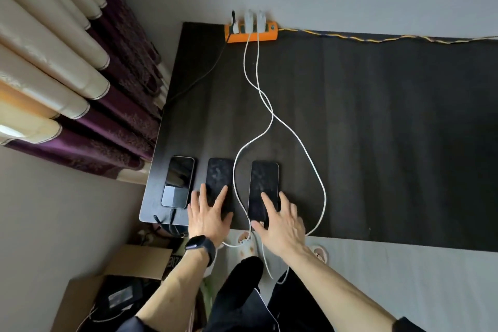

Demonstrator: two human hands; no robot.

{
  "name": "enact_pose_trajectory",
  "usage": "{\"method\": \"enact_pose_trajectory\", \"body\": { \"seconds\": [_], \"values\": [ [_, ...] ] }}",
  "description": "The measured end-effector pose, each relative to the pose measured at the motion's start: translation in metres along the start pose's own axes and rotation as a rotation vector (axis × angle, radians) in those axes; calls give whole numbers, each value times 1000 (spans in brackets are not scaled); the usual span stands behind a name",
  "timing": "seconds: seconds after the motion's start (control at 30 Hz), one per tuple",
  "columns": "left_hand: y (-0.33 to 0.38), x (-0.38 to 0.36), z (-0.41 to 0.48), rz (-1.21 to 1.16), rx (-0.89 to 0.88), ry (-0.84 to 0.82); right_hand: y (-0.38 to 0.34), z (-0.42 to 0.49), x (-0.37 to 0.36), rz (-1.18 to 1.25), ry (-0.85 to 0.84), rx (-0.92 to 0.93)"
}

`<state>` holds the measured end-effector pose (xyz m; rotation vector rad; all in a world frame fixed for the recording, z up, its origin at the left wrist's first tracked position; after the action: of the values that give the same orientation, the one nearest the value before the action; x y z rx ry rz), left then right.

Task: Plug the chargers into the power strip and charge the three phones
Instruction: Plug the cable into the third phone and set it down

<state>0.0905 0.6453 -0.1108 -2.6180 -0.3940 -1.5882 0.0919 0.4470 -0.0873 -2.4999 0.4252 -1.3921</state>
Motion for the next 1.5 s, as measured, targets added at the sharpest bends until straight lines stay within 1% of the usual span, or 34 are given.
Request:
{"method": "enact_pose_trajectory", "body": {
  "seconds": [0.13,0.4,0.57,0.63,0.67,0.73,0.77,0.8,0.83,0.87,0.9,0.97,1.03,1.13,1.23,1.4,1.5],
  "values": [
    [-14,-3,7,81,-69,-20,0,12,-4,-67,53,8],
    [-17,-5,5,87,-59,-12,4,19,-10,-106,45,51],
    [-19,-4,2,61,-40,-14,-2,12,-14,-100,13,60],
    [-20,-4,3,42,-41,-18,-2,11,-10,-24,20,39],
    [-20,-4,3,32,-44,-14,2,10,-3,32,67,4],
    [-20,-4,2,16,-51,-7,19,6,17,105,273,-123],
    [-21,-4,2,13,-53,-4,32,3,26,127,369,-227],
    [-21,-4,3,14,-53,-2,49,0,30,164,408,-344],
    [-21,-4,3,19,-54,-3,64,-1,32,213,386,-456],
    [-20,-4,3,25,-56,-5,75,0,28,254,324,-532],
    [-20,-5,3,28,-59,-5,80,2,24,267,254,-546],
    [-19,-4,4,23,-60,-3,73,8,17,227,150,-435],
    [-18,-4,5,30,-61,-10,61,11,12,198,109,-338],
    [-17,-3,5,42,-66,-31,55,9,10,229,87,-331],
    [-18,-2,5,25,-73,-41,62,4,10,296,62,-263],
    [-5,12,5,3,-74,7,85,-12,20,460,33,-166],
    [12,26,6,-20,-52,33,99,-22,31,470,33,-155]
  ]
}}
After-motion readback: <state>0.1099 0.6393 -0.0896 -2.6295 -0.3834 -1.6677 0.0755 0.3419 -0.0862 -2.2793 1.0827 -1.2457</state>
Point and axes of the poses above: each hand's wrist, its own z-axis towards the middle knuckle, its own x-axis out of the back of the hand, y = z × x, the point moved 7 cm from there along z, towards the middle knuckle, and after that the axes turned 8 degrees about z, right-handed, at the moved point
